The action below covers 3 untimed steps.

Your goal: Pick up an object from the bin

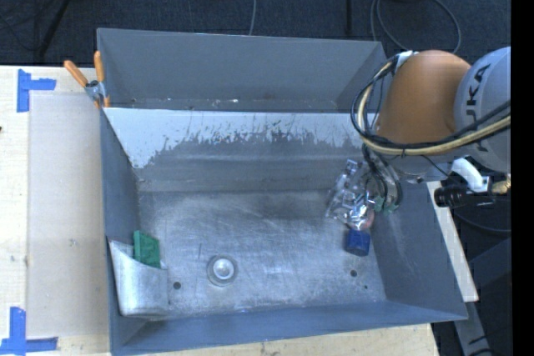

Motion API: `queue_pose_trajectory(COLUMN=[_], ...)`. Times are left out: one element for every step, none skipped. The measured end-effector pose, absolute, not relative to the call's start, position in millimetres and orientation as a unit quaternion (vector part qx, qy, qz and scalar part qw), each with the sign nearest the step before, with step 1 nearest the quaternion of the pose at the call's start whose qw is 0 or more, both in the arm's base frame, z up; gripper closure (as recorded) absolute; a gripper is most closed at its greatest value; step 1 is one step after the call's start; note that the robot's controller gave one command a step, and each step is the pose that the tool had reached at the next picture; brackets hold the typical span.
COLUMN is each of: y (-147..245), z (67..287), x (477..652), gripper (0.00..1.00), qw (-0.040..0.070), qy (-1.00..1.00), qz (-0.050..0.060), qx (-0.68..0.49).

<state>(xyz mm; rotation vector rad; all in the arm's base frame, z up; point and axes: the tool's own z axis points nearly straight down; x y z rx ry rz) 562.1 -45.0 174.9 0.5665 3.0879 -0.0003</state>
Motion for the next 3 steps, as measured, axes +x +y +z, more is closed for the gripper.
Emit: queue_pose_trajectory(y=[-91.0, -109.5, -129.7], z=[101.2, 151.7, 296.7], x=[511.0, 570.2, 507.6], gripper=[1.0, 1.0, 1.0], qw=[-0.006, 0.004, 0.004], qy=[0.989, 0.981, 0.987], qz=[-0.001, 0.0, -0.001], qx=[0.148, 0.194, 0.163])
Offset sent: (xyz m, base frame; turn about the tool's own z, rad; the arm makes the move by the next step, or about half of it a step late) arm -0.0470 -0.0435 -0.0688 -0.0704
